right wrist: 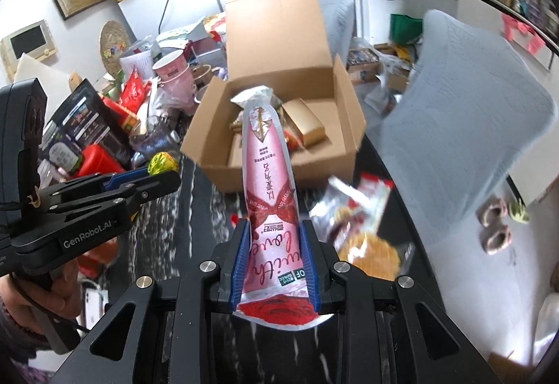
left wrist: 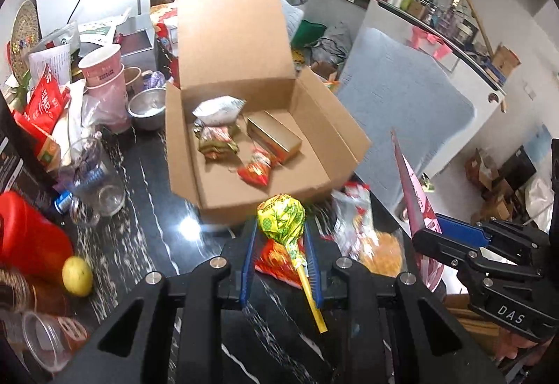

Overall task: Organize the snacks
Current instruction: 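Carry the pink cone packet and green lollipop with both grippers into the box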

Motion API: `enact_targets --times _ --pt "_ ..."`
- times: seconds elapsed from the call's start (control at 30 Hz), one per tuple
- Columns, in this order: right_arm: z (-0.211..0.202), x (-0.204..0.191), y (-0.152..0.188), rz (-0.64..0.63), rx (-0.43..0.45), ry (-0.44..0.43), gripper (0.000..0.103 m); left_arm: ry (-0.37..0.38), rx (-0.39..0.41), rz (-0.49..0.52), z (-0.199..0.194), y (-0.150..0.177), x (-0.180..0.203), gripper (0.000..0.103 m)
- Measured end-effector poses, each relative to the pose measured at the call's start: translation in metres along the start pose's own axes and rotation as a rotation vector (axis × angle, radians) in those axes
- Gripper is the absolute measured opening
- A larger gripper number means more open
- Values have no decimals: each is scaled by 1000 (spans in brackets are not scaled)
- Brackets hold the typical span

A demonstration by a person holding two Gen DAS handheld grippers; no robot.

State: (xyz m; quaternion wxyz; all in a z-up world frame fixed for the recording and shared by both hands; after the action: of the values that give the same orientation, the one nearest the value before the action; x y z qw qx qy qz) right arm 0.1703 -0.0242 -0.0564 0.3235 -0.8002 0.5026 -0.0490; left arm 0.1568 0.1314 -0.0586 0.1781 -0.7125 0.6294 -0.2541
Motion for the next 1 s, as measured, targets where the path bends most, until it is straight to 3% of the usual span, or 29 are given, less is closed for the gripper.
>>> enact_targets --times 0.53,1.0 --pt "96 -7 -107 -111 -11 -77 28 -126 9 -111 61 -75 -69 25" --pt "183 -10 -156 -146 -57 -66 28 -162 -43 -109 132 -114 -106 25"
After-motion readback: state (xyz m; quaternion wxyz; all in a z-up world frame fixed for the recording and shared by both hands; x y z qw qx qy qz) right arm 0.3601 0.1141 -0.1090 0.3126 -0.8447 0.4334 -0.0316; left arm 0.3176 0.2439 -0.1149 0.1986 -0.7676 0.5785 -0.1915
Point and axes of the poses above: each gripper's, at about its wrist camera, not at the fingertips, and z roughly the way its jaws point, x to its right, y to its underside, the point moved 2 cm from there along z, roughly the way its jaws point, and after that the axes turned 7 degrees about z, right-handed, at the moved point
